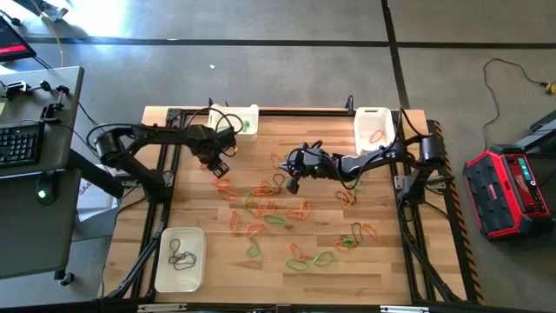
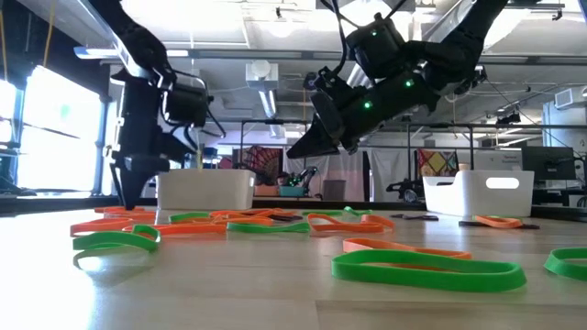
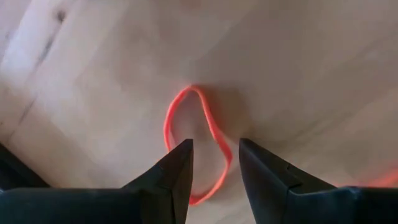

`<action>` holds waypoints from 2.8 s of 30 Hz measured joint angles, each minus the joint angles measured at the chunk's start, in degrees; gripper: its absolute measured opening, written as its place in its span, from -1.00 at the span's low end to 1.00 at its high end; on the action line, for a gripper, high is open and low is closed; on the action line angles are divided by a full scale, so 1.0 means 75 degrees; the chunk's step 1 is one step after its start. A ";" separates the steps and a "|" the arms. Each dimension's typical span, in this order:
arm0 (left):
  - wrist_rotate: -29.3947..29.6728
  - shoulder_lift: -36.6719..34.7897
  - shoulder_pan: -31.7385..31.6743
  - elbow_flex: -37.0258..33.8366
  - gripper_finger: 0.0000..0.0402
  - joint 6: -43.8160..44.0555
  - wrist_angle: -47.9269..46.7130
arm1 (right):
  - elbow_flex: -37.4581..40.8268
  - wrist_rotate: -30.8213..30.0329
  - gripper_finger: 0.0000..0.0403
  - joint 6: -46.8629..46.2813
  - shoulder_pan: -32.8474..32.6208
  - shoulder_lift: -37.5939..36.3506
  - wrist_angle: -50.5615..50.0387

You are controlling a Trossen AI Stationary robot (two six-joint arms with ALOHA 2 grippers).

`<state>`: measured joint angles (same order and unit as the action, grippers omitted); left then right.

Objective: Sort rubber bands into baskets
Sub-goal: Put the orange rubber band into the top right white bin

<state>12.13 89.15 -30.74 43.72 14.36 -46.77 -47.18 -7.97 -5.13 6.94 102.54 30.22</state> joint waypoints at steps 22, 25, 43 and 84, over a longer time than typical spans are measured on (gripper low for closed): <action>-0.0365 -0.1443 0.0958 -0.0016 -0.99 -0.0854 0.0763 | 0.0000 -0.0310 -1.00 -0.0321 -0.0219 0.0000 -0.0027; -0.0354 -0.1856 0.1405 -0.0016 -0.99 -0.0617 0.1394 | 0.0000 -0.0458 -1.00 -0.0318 -0.0391 0.0000 -0.0001; 0.0261 -0.1744 0.3031 -0.0004 -1.00 -0.0194 0.7102 | -0.0003 -0.0632 -0.95 -0.0253 -0.0799 -0.0589 -0.0224; -0.0997 -0.0467 0.2844 -0.0005 -0.85 -0.1210 0.9813 | -0.0003 -0.1927 -0.99 -0.0720 -0.0717 -0.0869 0.0032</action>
<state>4.65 85.65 -9.41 43.68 5.29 26.83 -47.20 -22.42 -10.52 1.56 96.03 30.46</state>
